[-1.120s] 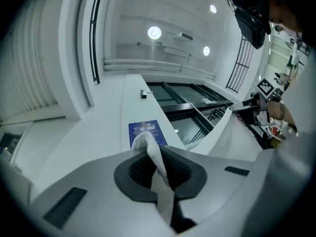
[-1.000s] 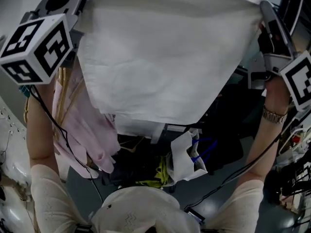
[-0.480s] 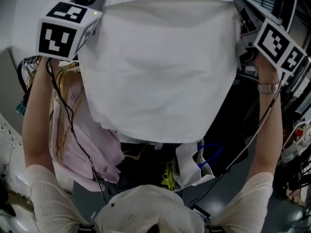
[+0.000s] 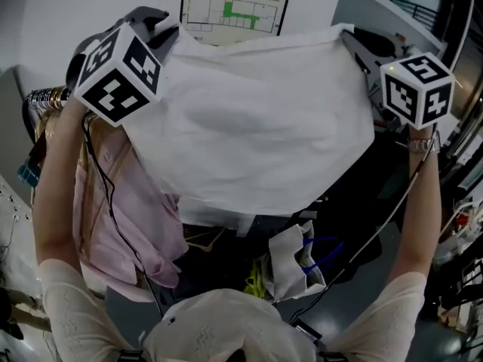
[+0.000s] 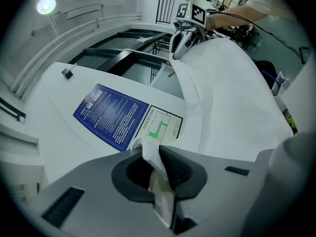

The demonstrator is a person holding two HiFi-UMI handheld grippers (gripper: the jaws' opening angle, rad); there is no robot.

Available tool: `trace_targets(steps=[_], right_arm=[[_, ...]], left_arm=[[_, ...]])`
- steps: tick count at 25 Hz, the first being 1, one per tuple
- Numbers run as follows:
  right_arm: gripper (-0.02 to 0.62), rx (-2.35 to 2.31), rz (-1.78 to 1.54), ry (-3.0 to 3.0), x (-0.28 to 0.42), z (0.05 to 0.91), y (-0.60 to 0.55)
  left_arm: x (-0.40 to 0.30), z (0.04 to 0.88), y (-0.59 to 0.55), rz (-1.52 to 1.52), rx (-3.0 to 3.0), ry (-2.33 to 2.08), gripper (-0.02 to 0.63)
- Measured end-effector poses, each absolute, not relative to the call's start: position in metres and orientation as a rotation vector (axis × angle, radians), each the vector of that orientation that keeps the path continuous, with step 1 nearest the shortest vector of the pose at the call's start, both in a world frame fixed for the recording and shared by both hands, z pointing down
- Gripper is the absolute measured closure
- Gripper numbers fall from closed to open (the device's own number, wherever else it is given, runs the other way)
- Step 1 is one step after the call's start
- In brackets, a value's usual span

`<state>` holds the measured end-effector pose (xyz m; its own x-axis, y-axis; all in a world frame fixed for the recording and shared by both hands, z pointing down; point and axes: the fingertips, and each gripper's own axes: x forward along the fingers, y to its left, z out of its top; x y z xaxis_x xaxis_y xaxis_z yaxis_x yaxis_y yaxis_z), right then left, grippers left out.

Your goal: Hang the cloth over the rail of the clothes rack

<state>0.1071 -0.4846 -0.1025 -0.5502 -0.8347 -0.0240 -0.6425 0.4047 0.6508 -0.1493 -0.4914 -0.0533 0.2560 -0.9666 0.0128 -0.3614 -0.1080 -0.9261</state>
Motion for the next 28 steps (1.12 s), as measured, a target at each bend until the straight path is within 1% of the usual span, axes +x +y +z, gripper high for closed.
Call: trace_targets(steps=[1,3,5,9,11,13,15,18,21,25,28], right_arm=[[0.563,1.254,-0.917,-2.273,0.106,-0.094,-0.489],[0.521,1.204,-0.923,-2.130,0.108,-0.078,-0.500],[0.510,1.169,-0.904,-2.027,0.114,-0.064,-0.511],[0.477,1.150,-0.851,-1.923,0.138,-0.048,-0.525],[0.477,1.180,-0.822,-1.881,0.160,-0.046,-0.533],[0.477,1.241,-0.809,-1.884,0.181,-0.052,-0.538],[0.477,1.293,-0.835,-1.957,0.185,-0.063,-0.534],[0.477,1.236,-0.950,-2.148,0.140,-0.082,-0.501],[0.477,1.023,-1.115,-2.273,0.056,-0.095,-0.452],[0.477,0.721,-1.222,-2.300,-0.046,-0.078,-0.421],[0.477,0.616,-1.209,-2.311,-0.095,-0.061,-0.427]], left_arm=[[-0.148,-0.050,-0.493,-0.885,-1.640,1.234,0.588],[-0.145,-0.045,-0.495,-0.932,-1.655,1.206,0.588],[-0.144,-0.043,-0.496,-0.964,-1.654,1.195,0.583],[-0.141,-0.021,-0.493,-1.091,-1.613,1.146,0.554],[-0.142,-0.007,-0.494,-1.173,-1.567,1.134,0.551],[-0.144,-0.006,-0.494,-1.184,-1.544,1.144,0.551],[-0.145,-0.008,-0.494,-1.175,-1.544,1.147,0.551],[-0.142,-0.010,-0.491,-1.141,-1.530,1.148,0.551],[-0.142,-0.013,-0.489,-1.106,-1.515,1.158,0.551],[-0.142,-0.013,-0.488,-1.112,-1.506,1.147,0.551],[-0.140,-0.014,-0.488,-1.106,-1.509,1.129,0.551]])
